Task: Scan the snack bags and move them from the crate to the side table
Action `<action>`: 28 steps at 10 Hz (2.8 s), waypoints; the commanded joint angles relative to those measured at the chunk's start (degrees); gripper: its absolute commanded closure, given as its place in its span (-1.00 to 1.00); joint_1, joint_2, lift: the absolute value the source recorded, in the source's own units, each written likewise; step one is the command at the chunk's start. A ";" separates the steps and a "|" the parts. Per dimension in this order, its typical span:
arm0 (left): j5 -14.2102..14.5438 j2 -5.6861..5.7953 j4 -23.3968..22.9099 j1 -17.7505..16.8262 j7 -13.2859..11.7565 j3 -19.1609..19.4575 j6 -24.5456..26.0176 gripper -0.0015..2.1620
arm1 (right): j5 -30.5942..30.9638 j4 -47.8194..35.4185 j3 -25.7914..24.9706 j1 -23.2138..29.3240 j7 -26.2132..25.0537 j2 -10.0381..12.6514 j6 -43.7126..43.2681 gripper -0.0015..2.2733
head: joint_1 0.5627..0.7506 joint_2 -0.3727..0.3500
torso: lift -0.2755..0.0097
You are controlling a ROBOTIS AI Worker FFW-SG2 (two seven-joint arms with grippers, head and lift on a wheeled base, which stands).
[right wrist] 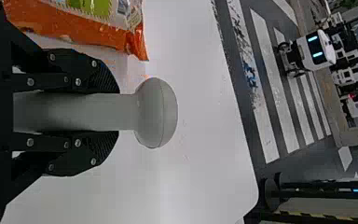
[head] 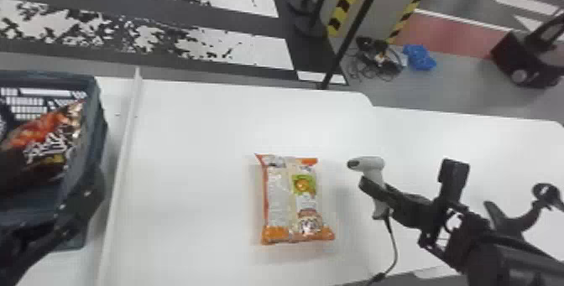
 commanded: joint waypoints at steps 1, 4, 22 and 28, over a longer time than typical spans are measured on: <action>-0.41 -0.24 -0.71 0.67 0.15 0.00 -0.24 -0.92 | 0.47 5.43 0.07 -0.73 0.36 -1.80 -4.63 0.96 | 0.41 -0.94 | 0.32; -1.99 -0.51 -0.97 1.11 0.59 -1.23 -0.24 -0.92 | 1.52 12.72 1.04 -1.08 1.15 -4.00 -11.83 0.95 | 0.41 -0.94 | 0.32; -4.71 -0.77 -1.76 1.54 0.86 -3.52 -0.59 -0.92 | -0.50 3.58 7.45 -6.62 18.11 -8.13 18.93 -0.93 | 0.41 -0.94 | 0.32; -4.80 -0.86 -1.85 2.86 0.94 -2.90 -2.17 -0.92 | 0.56 7.54 16.86 -12.59 23.03 -8.13 17.52 -0.93 | 0.41 -0.75 | 0.32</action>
